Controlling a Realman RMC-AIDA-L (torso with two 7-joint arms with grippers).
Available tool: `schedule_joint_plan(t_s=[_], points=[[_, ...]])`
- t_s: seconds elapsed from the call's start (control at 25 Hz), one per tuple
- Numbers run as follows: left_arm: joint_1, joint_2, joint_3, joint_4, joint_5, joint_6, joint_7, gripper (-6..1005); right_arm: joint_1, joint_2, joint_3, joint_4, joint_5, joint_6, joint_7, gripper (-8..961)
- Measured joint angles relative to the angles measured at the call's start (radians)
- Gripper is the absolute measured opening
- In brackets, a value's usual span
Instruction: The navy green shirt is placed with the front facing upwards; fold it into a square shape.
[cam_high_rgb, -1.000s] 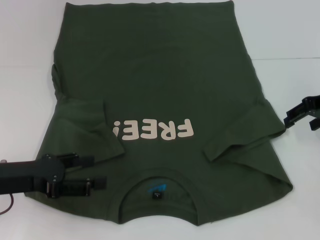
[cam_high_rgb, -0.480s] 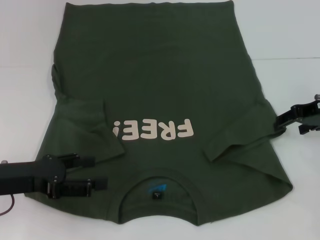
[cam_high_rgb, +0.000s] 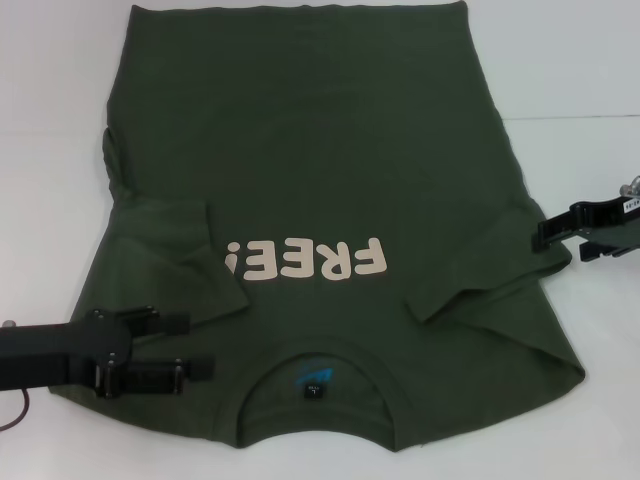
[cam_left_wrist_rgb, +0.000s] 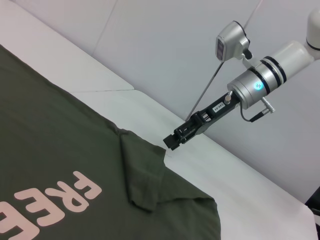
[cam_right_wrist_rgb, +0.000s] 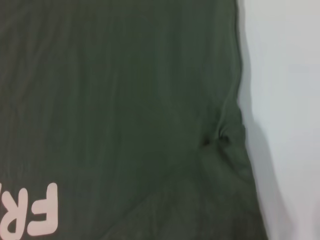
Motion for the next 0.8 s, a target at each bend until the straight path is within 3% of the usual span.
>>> schedule_joint_plan(t_s=[0.8], points=[[-0.003, 0.0, 0.006, -0.002, 0.0, -0.005, 0.0, 895, 0.001, 0.007, -0.009, 0.063, 0.0, 0.085, -0.024, 768]])
